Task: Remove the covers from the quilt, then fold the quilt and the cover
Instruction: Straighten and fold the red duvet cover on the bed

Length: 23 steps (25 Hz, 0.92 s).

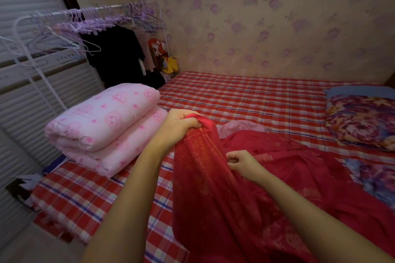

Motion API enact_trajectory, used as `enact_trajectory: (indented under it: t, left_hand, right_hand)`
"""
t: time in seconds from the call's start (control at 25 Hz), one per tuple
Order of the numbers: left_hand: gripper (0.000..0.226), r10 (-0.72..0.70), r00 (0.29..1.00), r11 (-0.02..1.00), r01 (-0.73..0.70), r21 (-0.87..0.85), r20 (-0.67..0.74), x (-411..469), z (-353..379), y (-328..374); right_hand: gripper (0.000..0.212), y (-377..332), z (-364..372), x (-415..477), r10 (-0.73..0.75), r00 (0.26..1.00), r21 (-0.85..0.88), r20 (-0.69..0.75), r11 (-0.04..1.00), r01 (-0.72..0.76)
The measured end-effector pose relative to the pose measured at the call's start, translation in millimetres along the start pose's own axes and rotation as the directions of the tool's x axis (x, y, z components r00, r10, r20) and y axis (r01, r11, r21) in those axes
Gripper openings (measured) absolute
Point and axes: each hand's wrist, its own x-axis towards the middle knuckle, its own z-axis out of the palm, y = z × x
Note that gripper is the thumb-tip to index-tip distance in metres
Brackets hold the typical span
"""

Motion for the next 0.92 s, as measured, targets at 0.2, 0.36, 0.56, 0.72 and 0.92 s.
enact_trajectory:
  t: [0.2,0.36,0.56,0.72,0.92]
  left_hand:
    - [0.023,-0.029,0.999,0.997,0.028,-0.067,-0.013,0,0,1]
    - [0.022,-0.007,0.984,0.999,-0.001,-0.043,-0.179,6,-11,-8]
    - [0.027,0.045,0.803,0.998,-0.013,0.059,-0.594,50,-49,-31]
    - [0.018,-0.092,0.897,0.810,0.320,0.491,-0.433,75,-55,-29]
    - [0.034,0.176,0.960,0.959,-0.217,0.180,0.219,64,26,18]
  right_hand:
    - [0.030,49,-12,9,0.147,0.980,-0.207,-0.135,0.963,-0.173]
    - [0.019,25,-51,19,0.014,0.887,-0.216,-0.462,0.968,-0.128]
    - [0.017,-170,-162,39,-0.568,0.679,-0.612,-0.465,0.760,0.217]
    - [0.011,-254,-145,14,-0.327,0.936,-0.768,0.128,0.565,0.302]
    - [0.007,-207,-111,17,-0.304,0.940,-0.743,0.155,0.591,0.314]
